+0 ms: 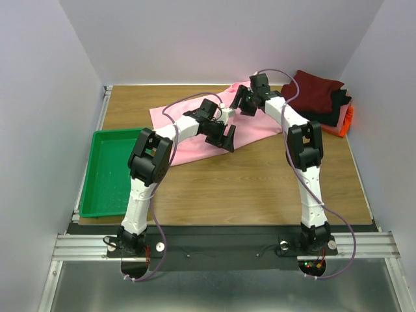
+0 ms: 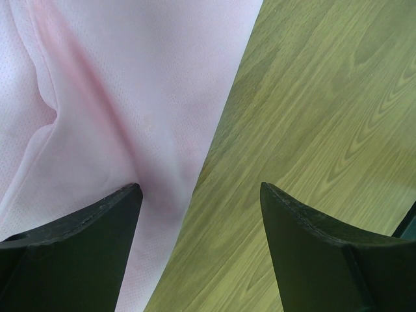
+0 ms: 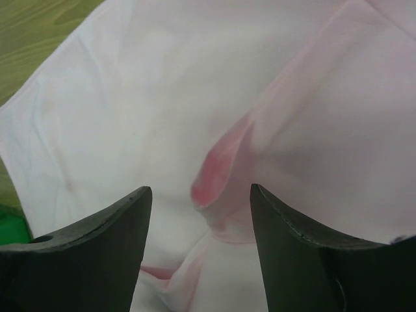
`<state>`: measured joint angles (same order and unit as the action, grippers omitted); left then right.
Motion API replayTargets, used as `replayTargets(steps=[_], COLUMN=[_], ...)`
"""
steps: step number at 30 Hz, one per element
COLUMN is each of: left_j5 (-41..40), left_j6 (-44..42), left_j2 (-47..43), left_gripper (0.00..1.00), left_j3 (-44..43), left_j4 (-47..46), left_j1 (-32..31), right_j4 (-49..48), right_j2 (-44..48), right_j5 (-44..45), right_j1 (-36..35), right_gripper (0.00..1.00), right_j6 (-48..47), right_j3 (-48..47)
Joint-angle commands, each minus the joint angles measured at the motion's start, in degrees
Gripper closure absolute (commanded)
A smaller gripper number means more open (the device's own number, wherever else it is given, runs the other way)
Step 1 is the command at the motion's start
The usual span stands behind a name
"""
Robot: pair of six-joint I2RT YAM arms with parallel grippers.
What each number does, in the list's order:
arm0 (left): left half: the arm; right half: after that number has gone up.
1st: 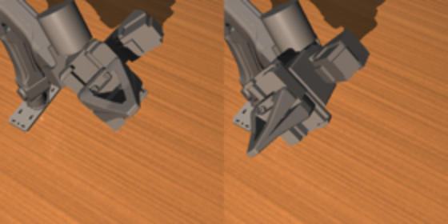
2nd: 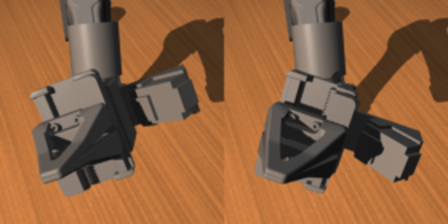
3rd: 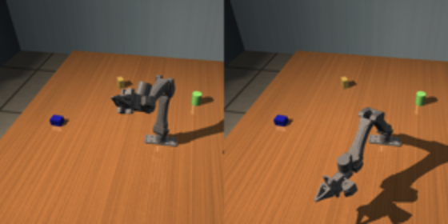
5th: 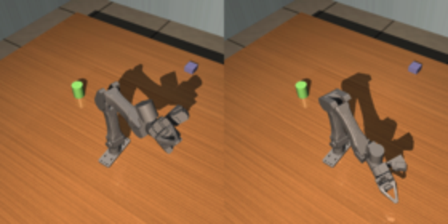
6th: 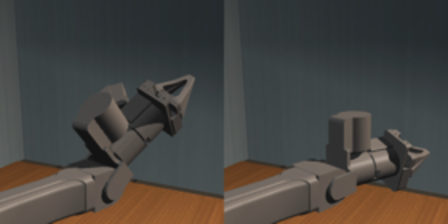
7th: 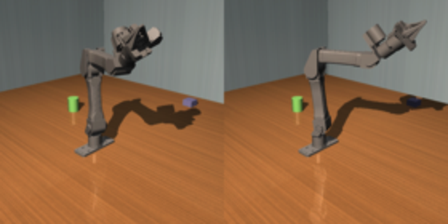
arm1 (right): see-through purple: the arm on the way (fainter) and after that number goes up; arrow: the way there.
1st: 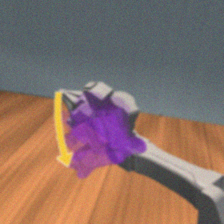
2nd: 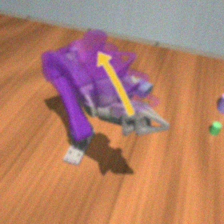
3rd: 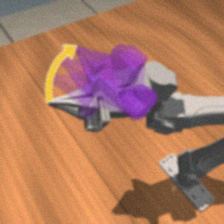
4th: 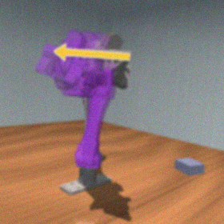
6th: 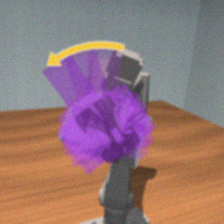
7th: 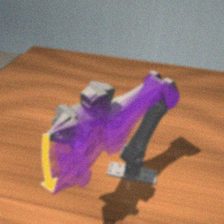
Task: Fold and stack the t-shirts
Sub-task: Fold the tshirt
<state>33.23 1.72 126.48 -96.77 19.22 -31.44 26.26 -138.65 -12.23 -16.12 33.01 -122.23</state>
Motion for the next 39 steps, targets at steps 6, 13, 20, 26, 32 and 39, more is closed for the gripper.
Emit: replayTargets(steps=[6,13,20,26,32,39], left_j5=[-1.15,-1.5,-1.42,-1.59,-1.94,-2.12], left_j6=[-0.66,-0.66,-0.75,-0.84,-1.01,-1.01], left_j2=[-0.08,-0.09,0.26,0.18,-0.18,0.17], left_gripper=[0.14,0.14,0.14,0.14,0.14,0.15], left_j3=[0.09,-0.26,-0.79,-0.53,0.0,-0.35], left_j4=[1.78,1.96,2.31,2.49,2.49,2.92], left_j1=[-0.2,-0.11,-0.02,-0.02,0.06,0.06], right_j4=[-2.0,-2.0,-2.18,-3.14,-3.23,-3.32], right_j2=[12.34,21.84,24.48,22.29,22.63,24.74], right_j5=[7.12,11.7,13.36,14.69,15.13,15.74], right_j1=[6.09,10.31,12.52,12.52,12.52,12.78], right_gripper=[0.32,0.32,0.33,0.34,0.35,0.35], right_j6=[-3.66,-6.91,-7.35,-7.44,-7.96,-8.84], right_j3=[9.46,24.4,32.22,32.77,31.18,27.67])
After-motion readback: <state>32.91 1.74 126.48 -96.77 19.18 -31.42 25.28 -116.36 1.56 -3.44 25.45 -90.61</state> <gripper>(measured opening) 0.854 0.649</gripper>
